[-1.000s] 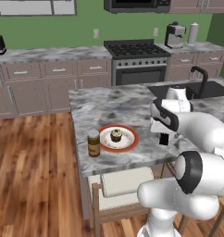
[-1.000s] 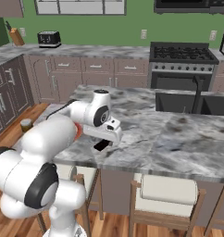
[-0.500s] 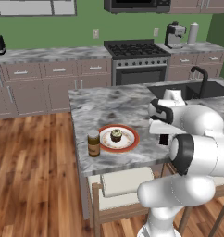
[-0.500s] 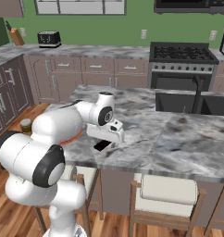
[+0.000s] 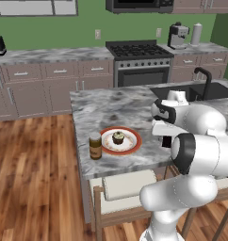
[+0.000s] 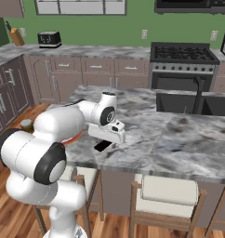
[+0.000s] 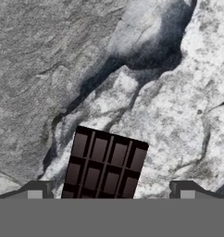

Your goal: Take the cinnamon bottle from the cabinet and place it on the dining table, next to the plate with the cupcake. Then take the chocolate from the dining counter and place it on the cupcake plate.

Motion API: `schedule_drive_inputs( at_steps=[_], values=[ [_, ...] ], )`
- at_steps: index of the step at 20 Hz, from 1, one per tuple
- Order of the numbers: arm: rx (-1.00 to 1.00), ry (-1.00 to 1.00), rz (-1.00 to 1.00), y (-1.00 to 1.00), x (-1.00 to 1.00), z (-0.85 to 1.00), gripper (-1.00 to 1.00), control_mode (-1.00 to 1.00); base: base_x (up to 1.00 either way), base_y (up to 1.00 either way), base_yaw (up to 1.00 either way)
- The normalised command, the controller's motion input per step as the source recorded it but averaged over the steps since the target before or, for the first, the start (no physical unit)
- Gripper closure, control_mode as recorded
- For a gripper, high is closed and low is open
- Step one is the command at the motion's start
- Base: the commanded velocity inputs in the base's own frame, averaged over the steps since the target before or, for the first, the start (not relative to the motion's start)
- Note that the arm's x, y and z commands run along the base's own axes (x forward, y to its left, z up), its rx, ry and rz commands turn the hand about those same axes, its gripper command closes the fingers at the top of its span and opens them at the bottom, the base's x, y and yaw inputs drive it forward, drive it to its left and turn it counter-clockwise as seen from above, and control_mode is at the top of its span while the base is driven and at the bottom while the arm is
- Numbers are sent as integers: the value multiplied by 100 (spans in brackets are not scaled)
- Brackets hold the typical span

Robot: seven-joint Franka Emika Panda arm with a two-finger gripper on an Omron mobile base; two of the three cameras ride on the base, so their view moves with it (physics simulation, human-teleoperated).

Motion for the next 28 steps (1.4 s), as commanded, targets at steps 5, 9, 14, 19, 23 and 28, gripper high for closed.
schedule_drive_inputs(
  at_steps=[5,9,14,19,23,28],
  values=[
    [2,1,0,1,1,-32,-100,-100,0,0,0],
    [-1,1,0,10,-2,-55,100,-100,0,0,0],
    [-6,0,0,16,-5,-64,100,-100,0,0,0],
    [-1,0,0,4,-13,-63,100,-100,0,0,0],
    [2,6,-1,1,-8,-23,100,-100,0,0,0],
    [13,2,-1,1,-7,20,100,-100,0,0,0]
  ],
)
